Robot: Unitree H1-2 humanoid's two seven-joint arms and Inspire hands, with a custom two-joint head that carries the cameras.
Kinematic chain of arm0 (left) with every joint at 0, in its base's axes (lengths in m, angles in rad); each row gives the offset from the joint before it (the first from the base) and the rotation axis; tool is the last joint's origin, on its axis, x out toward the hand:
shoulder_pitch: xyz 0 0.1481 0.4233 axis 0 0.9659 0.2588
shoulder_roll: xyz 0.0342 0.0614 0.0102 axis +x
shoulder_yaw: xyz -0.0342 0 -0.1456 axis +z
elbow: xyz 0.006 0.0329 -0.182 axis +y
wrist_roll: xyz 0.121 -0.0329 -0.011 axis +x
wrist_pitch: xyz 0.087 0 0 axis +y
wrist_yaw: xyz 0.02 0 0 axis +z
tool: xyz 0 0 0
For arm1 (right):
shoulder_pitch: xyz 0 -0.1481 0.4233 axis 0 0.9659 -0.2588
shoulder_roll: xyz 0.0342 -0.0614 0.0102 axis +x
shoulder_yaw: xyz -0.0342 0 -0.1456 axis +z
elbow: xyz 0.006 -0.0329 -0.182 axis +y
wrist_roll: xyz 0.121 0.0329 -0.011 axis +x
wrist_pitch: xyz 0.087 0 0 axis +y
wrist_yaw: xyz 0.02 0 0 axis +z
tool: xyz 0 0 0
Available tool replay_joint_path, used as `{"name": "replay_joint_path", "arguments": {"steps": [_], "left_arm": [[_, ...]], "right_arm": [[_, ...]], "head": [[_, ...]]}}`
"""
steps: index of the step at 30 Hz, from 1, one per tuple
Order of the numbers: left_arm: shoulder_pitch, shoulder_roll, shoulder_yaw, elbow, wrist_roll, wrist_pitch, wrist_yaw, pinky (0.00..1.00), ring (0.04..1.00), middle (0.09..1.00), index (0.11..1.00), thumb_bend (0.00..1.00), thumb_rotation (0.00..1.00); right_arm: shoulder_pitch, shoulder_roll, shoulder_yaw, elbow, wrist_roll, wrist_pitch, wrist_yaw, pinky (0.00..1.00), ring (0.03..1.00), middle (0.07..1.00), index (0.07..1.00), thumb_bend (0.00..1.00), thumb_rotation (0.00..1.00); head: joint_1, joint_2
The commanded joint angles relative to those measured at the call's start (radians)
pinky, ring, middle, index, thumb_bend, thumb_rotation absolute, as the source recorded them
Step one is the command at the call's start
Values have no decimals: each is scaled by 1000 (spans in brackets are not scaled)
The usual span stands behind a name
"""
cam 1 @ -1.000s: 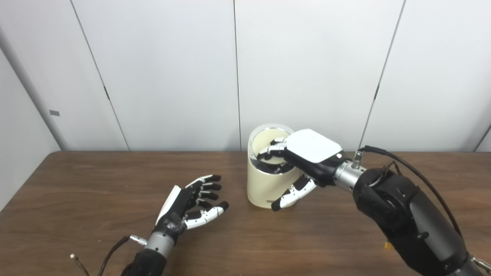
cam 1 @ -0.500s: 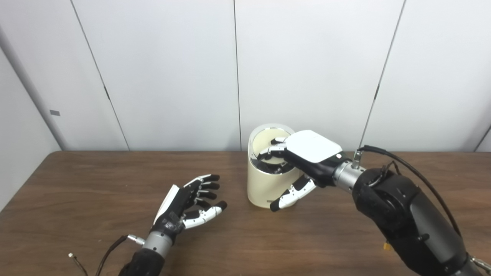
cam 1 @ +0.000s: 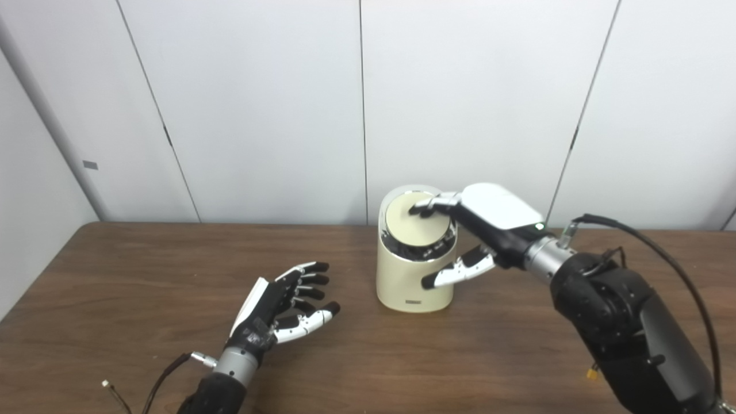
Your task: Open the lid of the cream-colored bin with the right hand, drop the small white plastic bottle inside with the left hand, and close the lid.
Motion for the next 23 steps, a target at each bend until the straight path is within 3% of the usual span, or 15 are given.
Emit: {"name": "replay_joint_path", "arguments": {"steps": [1, 7, 12, 18, 23], "left_arm": [[-28, 11, 8, -6, -4, -39, 10, 616, 714, 779, 831, 578, 240], [-28, 12, 9, 0, -16, -52, 6, 626, 723, 784, 834, 577, 238], [-27, 16, 9, -5, -16, -53, 6, 622, 717, 787, 835, 574, 248], [-29, 19, 17, -9, -40, -75, 0, 615, 712, 790, 836, 584, 231], [-36, 20, 28, 12, -69, -153, 2, 589, 698, 783, 826, 595, 210]], "right_arm": [[-23, 0, -23, -30, 2, -16, -61, 731, 838, 782, 797, 622, 422], [25, 17, -77, -22, 48, -28, -150, 601, 761, 767, 770, 622, 381], [99, 36, -161, -16, 165, -49, -234, 632, 753, 782, 774, 617, 357], [193, 103, -276, 6, 361, -38, -309, 604, 758, 793, 798, 657, 268], [257, 131, -319, 76, 467, -123, -375, 585, 753, 795, 815, 669, 247]], "head": [[-3, -1], [-18, -11], [-31, -21], [-48, -29], [-71, -39]]}}
